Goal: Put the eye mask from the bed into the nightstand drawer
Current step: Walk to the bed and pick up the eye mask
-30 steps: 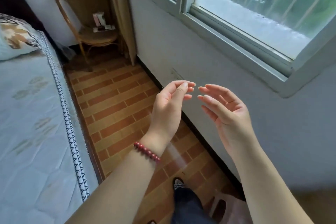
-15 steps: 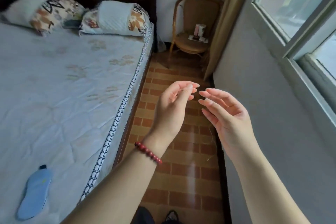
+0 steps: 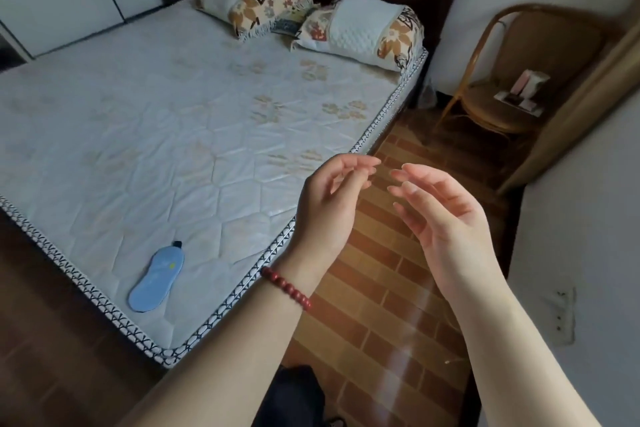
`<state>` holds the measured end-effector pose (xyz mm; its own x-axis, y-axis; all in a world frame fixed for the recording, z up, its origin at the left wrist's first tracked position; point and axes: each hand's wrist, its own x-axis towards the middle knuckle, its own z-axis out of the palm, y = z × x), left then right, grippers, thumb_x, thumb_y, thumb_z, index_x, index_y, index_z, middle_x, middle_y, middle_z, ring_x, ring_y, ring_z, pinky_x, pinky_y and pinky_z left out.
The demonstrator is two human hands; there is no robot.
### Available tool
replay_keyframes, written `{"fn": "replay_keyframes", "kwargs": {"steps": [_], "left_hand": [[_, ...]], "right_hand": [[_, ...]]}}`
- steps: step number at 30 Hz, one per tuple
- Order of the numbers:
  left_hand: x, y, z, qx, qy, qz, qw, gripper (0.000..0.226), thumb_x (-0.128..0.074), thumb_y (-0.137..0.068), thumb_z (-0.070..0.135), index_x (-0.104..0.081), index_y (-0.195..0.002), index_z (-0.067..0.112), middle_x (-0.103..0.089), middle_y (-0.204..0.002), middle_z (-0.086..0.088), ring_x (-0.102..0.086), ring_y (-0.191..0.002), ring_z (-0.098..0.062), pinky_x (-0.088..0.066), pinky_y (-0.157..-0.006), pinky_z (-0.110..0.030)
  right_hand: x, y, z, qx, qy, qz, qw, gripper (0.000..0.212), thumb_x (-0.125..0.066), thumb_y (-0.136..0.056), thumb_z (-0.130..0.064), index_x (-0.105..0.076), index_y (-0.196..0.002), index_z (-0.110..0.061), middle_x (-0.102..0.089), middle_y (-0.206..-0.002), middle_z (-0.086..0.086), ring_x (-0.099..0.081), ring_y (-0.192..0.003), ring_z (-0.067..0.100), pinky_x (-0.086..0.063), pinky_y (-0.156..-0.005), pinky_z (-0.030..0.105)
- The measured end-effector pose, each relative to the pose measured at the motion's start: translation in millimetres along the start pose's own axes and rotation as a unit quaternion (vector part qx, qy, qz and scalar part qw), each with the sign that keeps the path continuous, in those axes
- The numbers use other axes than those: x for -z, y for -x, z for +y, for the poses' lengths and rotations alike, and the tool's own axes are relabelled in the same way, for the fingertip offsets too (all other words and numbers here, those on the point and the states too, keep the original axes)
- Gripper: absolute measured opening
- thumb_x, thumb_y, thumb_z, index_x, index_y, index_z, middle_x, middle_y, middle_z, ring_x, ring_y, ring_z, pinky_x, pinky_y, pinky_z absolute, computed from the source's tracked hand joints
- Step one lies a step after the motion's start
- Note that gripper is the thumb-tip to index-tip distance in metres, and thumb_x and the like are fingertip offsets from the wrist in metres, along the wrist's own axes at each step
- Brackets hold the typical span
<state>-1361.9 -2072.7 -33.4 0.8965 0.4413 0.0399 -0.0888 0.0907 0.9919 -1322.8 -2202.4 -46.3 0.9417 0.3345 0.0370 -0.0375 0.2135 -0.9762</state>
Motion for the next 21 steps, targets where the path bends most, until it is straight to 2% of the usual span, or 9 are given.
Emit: {"fn": "replay_keyframes", "kwargs": {"steps": [7, 11, 13, 17, 21], "left_hand": [[16, -44, 7, -0.007, 0.002, 0.032, 0.999, 0.017, -0.053, -0.091, 0.014, -0.069, -0.091, 0.019, -0.071, -0.09, 0.012, -0.066, -0.083, 0.001, -0.041, -0.062, 0.0], [36, -68, 11, -0.023, -0.006, 0.047, 0.999, 0.016, -0.055, -0.09, 0.017, -0.069, -0.088, 0.025, -0.071, -0.091, 0.015, -0.067, -0.087, -0.002, -0.041, -0.062, 0.0], [50, -78, 14, -0.032, -0.007, 0.053, 0.998, 0.017, -0.055, -0.09, 0.017, -0.069, -0.088, 0.026, -0.071, -0.094, 0.014, -0.067, -0.088, -0.003, -0.041, -0.063, 0.0], [78, -94, 16, -0.042, -0.016, 0.085, 0.995, 0.018, -0.055, -0.09, 0.017, -0.069, -0.087, 0.028, -0.072, -0.098, 0.009, -0.067, -0.089, -0.005, -0.042, -0.064, -0.001], [106, -109, 17, -0.045, -0.014, 0.131, 0.99, 0.018, -0.055, -0.09, 0.015, -0.069, -0.088, 0.026, -0.072, -0.098, 0.008, -0.067, -0.089, -0.004, -0.042, -0.066, -0.002]], "right_hand": [[-23, -52, 1, -0.003, -0.023, -0.019, 1.0, 0.014, -0.068, -0.08, -0.02, -0.074, -0.089, -0.029, -0.074, -0.099, -0.004, -0.066, -0.093, 0.01, -0.051, -0.082, 0.024], [-46, -80, 4, -0.004, -0.021, -0.046, 0.999, 0.015, -0.066, -0.084, -0.017, -0.072, -0.094, -0.027, -0.074, -0.103, -0.003, -0.065, -0.097, 0.011, -0.049, -0.087, 0.028], [-62, -93, 8, -0.004, -0.03, -0.055, 0.998, 0.016, -0.065, -0.085, -0.015, -0.072, -0.093, -0.027, -0.074, -0.101, -0.004, -0.065, -0.095, 0.01, -0.048, -0.085, 0.027], [-94, -112, 15, -0.008, -0.034, -0.094, 0.995, 0.015, -0.067, -0.079, -0.022, -0.073, -0.089, -0.031, -0.075, -0.1, -0.007, -0.066, -0.097, 0.009, -0.049, -0.078, 0.02], [-124, -134, 23, -0.017, -0.029, -0.14, 0.99, 0.014, -0.071, -0.078, -0.023, -0.073, -0.088, -0.032, -0.075, -0.098, -0.009, -0.066, -0.098, 0.01, -0.048, -0.08, 0.022]]}}
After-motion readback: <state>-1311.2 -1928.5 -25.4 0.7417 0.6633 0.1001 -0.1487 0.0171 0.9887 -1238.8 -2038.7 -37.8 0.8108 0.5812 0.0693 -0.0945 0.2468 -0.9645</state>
